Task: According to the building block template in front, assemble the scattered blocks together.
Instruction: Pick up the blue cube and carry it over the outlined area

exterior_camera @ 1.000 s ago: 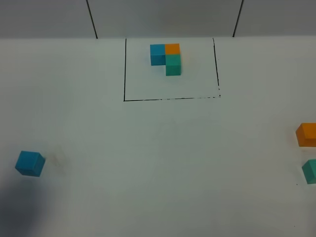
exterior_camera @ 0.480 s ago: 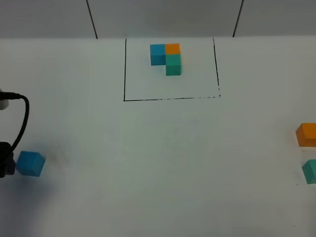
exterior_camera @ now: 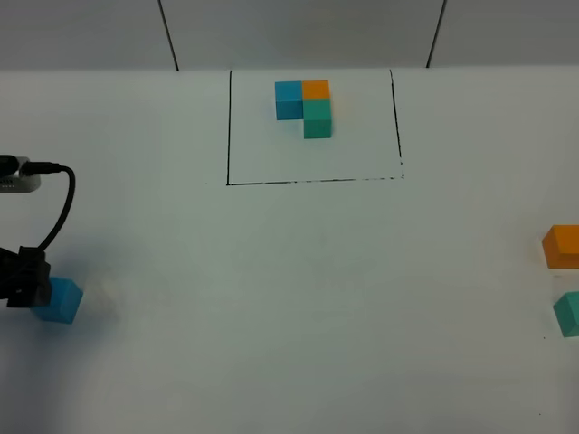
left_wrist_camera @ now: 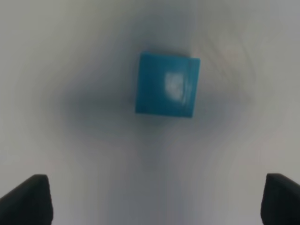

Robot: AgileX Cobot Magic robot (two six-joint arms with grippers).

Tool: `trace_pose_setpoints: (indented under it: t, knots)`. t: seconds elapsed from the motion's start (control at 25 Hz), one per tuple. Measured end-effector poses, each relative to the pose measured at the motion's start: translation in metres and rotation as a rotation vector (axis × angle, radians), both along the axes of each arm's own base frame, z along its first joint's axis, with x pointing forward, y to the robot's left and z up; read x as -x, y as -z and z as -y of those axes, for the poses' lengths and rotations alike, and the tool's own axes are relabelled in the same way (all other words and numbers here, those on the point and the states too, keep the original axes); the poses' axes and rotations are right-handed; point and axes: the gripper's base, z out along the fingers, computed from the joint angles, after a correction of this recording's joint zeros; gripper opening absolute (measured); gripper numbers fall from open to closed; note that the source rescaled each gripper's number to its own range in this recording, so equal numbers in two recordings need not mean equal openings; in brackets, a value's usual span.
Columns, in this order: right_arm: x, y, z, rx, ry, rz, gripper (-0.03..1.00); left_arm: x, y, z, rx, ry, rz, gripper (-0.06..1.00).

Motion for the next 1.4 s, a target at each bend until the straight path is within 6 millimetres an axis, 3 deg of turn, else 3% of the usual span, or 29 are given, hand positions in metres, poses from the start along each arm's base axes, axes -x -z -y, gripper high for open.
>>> trace_pose_setpoints:
  t: [0.44,0.88,1.4]
  knots:
    - [0.000,0.000,0.000,0.000,0.000,0.000,0.00,-0.008,0.012,0.014,0.008,0.072,-0.018,0.93]
    - [0.000,0.000,0.000,0.000,0.000,0.000,0.00,-0.015,0.025,0.007,-0.074,0.034,-0.052,0.93]
    - [0.000,0.000,0.000,-0.001,0.000,0.000,0.03,-0.038,0.080,0.011,-0.047,0.015,-0.155,0.91]
